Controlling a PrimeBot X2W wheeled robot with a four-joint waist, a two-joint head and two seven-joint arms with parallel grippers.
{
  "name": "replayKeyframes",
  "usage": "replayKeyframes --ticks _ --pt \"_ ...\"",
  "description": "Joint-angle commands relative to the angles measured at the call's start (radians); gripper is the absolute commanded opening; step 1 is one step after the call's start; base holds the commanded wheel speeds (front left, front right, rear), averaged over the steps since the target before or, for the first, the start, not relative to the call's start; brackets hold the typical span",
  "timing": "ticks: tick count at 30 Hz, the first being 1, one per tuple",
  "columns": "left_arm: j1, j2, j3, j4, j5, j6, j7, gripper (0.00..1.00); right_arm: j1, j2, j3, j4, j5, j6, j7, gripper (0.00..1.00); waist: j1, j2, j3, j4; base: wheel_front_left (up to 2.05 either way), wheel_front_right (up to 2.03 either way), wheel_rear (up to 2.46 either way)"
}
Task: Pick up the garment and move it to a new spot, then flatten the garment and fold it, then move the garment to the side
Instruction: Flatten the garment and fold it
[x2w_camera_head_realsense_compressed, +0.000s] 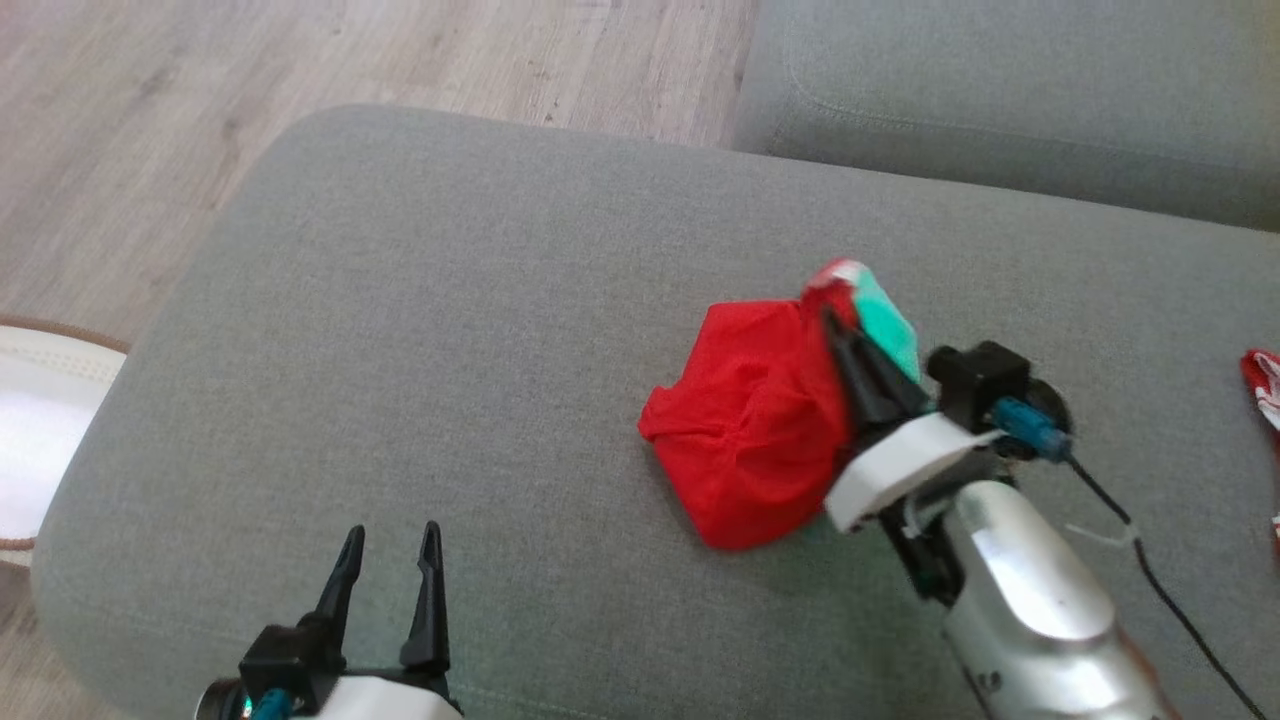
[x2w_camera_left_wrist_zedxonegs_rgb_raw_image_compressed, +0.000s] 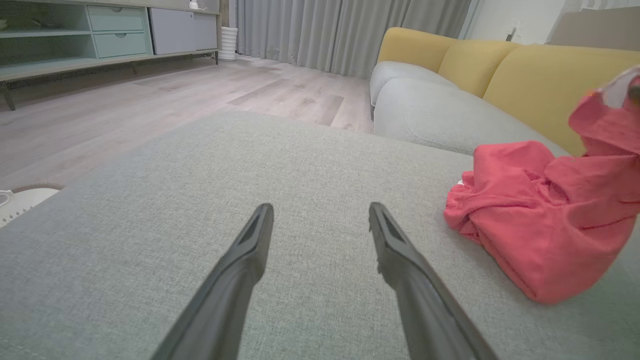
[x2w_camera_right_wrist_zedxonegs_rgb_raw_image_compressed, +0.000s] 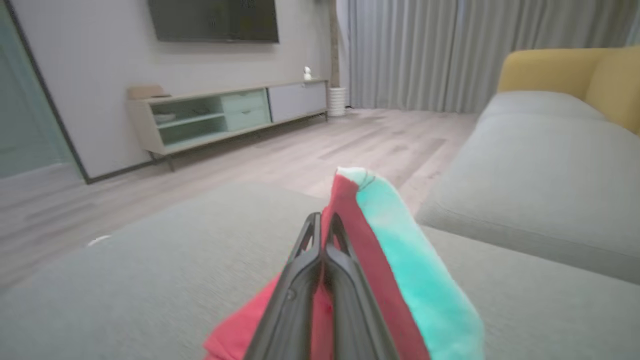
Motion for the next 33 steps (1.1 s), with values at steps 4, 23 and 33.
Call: replayKeyframes --ticks 4,23,33 --pt "-0.033 0.024 0.047 -0.044 0.007 0.010 -0.014 1.00 -0.038 0.002 0.151 -0.135 0.111 0.004 0.028 0.00 0.0000 0.0000 -0.012 0.019 0.00 0.00 0.00" --pt "-0.027 0.041 0.068 -0.100 0.010 0.042 -0.014 1.00 -0.212 0.002 0.470 -0.113 0.355 0.004 0.107 1.00 0.0000 0.0000 0.003 0.130 0.00 0.00 0.00" --pt "-0.021 0.034 0.072 -0.108 0.010 0.044 -0.015 1.00 -0.205 0.002 0.453 -0.031 0.358 0.004 0.067 1.00 0.0000 0.0000 0.010 0.031 0.00 0.00 0.00"
